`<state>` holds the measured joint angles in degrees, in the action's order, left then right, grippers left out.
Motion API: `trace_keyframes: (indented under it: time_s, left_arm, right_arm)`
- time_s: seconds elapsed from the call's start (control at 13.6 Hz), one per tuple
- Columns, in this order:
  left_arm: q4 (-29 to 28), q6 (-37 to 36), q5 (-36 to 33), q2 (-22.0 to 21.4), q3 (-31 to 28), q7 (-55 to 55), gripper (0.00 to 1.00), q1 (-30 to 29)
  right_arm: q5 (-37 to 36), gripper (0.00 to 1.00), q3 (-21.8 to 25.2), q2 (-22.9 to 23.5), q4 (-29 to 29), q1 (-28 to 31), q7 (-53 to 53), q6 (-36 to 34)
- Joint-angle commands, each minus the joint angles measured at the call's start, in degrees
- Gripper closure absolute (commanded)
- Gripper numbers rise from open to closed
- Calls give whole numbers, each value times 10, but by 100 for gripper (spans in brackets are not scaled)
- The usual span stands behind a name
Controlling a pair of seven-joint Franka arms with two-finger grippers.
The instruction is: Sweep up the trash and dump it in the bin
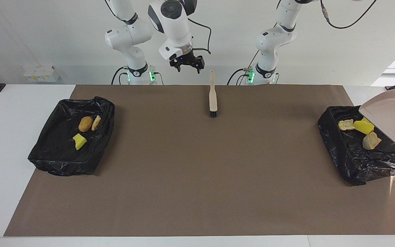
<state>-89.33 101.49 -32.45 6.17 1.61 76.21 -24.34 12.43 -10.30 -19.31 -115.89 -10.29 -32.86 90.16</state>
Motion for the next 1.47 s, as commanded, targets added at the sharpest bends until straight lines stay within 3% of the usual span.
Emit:
trace_keyframes:
  time_s: [0.0,0.22,0.52,0.66,0.96,1.18,1.4]
  left_arm:
    - [-41,-35,21,-34,5,-78,100,7]
    - [-96,-46,67,-68,5,-212,100,39]
    - [-162,-66,107,-107,6,-425,100,111]
    - [-175,-77,159,-115,5,-527,100,147]
    - [-172,-66,243,-110,6,-739,100,235]
    - [-172,-13,310,-103,6,-850,100,311]
    - [-172,53,332,-68,6,-931,100,396]
  right_arm:
    - [-56,0,-10,19,36,41,79,-10]
    - [-58,0,-10,57,99,90,119,-31]
    - [-106,0,-10,128,209,105,154,-75]
    - [-115,0,-10,155,251,108,162,-102]
    - [-153,0,-11,187,293,112,190,-112]
    - [-168,0,-10,202,317,113,206,-116]
    - [-168,0,-6,209,321,122,219,-111]
